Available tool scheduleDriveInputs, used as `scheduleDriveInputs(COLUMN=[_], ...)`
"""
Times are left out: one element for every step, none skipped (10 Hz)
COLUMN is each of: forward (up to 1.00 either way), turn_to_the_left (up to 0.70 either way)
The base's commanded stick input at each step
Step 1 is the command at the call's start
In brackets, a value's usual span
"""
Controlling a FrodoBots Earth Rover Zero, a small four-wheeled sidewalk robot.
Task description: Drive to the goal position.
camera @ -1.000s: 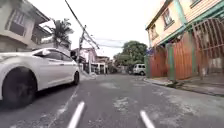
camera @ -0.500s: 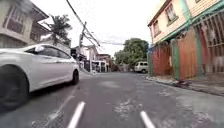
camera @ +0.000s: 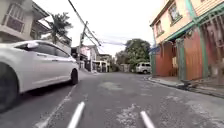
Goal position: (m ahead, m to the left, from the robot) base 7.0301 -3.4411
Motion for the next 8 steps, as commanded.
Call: scheduleDriveInputs(forward=[0.70, 0.70, 0.70, 0.70, 0.70, 0.70, 0.70, 0.70], turn_to_the_left=[0.00, 0.00, 0.00, 0.00, 0.00, 0.00, 0.00, 0.00])
